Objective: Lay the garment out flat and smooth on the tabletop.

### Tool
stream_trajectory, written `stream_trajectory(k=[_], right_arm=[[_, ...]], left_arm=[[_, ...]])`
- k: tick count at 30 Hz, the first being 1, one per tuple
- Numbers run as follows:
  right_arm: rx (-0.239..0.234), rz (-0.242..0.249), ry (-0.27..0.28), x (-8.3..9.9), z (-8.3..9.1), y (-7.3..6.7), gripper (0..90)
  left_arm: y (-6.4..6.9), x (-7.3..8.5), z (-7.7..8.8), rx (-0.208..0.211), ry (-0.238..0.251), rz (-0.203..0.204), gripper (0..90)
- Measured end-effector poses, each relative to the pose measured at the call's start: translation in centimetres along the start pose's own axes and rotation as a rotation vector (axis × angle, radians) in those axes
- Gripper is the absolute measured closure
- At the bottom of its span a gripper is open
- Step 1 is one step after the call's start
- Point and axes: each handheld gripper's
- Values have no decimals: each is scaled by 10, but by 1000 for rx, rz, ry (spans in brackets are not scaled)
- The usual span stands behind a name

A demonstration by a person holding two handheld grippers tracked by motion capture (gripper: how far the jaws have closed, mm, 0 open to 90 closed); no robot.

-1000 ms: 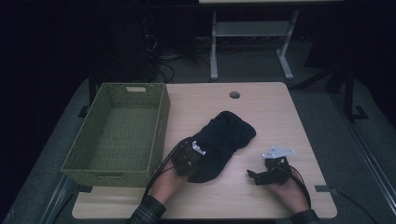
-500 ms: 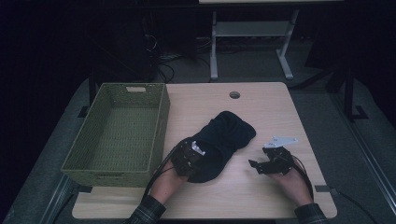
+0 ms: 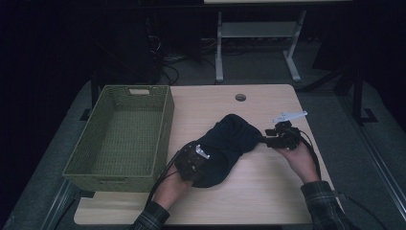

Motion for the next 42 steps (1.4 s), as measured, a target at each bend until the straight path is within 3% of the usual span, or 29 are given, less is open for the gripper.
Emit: stream_trajectory(k=[11,17,21,23,28,35,38,41,42], right_arm=[[12,-14,-9,-38,-39,19,529],[-19,-44,-32,-52,-61,26,512],[-48,-50,-33,-53,-74,24,494],[-44,-33,-58,-51,-83,22,478],[-79,-50,-116,-42,-103,20,459],[-97,-28,-152,-39,-109,16,605],[-115,-46,-162,-39,-108,17,699],[-92,-26,-154,-41,-104,16,809],[-72,-5,-144,-43,-102,15,817]], left_arm=[[-1,-1,0,3,-6,7,900],[-1,-1,0,4,-5,9,900],[-1,-1,1,4,-8,8,900],[-1,-1,1,4,-9,7,900],[0,-1,0,-3,-8,6,900],[1,-1,0,-5,-6,7,900],[2,-1,-1,-13,-7,2,900],[5,-2,-1,-25,-16,-11,900],[5,-3,-2,-6,-21,-12,900]])
Point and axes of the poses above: each handheld gripper's, and its own axes: z roughly backward along the jaws, x roughly out of its underside, y roughly to its right, and after that the axes turned 11 degrees about x, right-handed
